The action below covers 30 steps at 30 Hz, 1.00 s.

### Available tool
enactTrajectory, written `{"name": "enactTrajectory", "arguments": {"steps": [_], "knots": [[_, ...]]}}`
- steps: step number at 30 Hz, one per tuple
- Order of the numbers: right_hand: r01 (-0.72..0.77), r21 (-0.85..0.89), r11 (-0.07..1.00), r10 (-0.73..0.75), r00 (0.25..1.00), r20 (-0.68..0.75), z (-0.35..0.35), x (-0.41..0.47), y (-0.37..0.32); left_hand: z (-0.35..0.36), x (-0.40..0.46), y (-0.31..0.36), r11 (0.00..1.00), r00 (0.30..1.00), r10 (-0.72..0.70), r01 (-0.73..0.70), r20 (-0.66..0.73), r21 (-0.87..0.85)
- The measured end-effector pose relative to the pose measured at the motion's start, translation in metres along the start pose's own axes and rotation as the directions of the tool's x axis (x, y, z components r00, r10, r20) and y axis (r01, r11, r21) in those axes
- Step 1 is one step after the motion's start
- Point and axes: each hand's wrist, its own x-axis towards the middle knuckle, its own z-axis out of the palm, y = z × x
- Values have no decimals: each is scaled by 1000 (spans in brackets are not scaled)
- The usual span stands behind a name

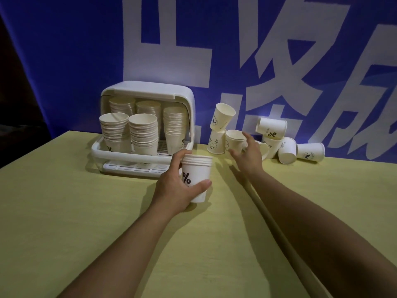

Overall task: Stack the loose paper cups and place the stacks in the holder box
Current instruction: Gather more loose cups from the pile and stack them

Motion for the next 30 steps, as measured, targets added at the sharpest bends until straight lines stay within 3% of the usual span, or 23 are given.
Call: {"name": "enactTrajectory", "arguments": {"steps": [14, 23, 30], "knots": [[4, 98, 995, 12, 987, -160, 22, 6, -5, 0, -3, 1, 998, 997, 52, -53, 58, 15], [159, 363, 918, -139, 987, -79, -28, -56, -66, 0, -10, 4, 997, 985, 55, -63, 165, 44], [172, 417, 893, -230, 969, 92, -41, -108, -87, 3, -16, 11, 990, 979, 81, -101, 185, 99]]}}
